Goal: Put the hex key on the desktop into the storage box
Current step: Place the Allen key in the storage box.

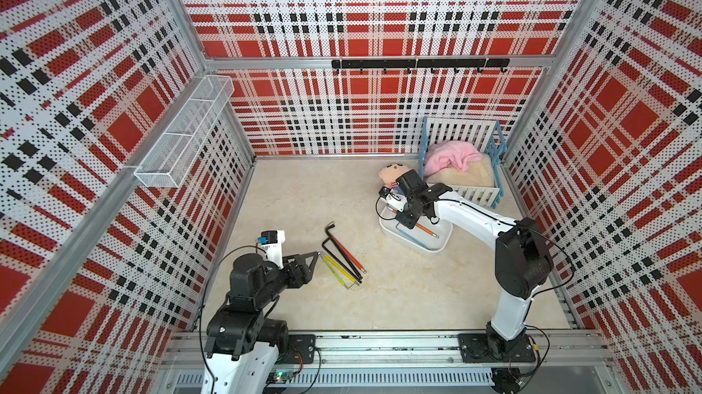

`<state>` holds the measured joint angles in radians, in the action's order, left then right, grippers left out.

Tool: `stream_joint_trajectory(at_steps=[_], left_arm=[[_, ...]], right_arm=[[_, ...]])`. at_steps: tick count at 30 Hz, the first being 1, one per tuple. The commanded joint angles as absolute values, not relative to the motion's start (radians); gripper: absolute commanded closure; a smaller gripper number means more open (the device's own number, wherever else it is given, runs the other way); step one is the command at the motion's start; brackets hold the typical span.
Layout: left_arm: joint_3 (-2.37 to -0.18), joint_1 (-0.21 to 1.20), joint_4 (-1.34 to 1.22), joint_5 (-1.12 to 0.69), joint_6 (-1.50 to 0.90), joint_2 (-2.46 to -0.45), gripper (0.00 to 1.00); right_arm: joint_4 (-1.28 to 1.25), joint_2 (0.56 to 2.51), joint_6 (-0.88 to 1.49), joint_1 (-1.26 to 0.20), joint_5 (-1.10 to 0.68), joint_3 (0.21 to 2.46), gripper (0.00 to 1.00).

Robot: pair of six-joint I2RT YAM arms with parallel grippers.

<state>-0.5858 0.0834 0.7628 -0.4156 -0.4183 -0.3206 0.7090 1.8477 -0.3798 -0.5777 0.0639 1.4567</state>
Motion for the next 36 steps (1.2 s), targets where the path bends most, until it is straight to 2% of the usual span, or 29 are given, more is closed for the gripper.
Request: stream_joint_trajectory(at_steps=[1,14,34,36], left_arm=[[-0.581,0.071,0.738,-0.422,-0.41,-0.308,0.25],[-0.58,0.052,0.738,-0.442,-0.397,-0.323,0.25],[-0.578,0.04,0.737,-0.446,-0.396,-0.321,0.25],[-0.578,0.04,0.736,-0.448,-0.394,-0.322,0.25]], right_arm=[[0.686,1.864,-0.398,-0.573,0.054,1.461,1.0],[0.642,1.879,-0.36,-0.572,0.009,1.36,1.0],[0.644,1.958,-0.309,-0.572,-0.022,1.39,1.0],[0.649,1.965,-0.3,-0.573,-0.028,1.393,0.95]])
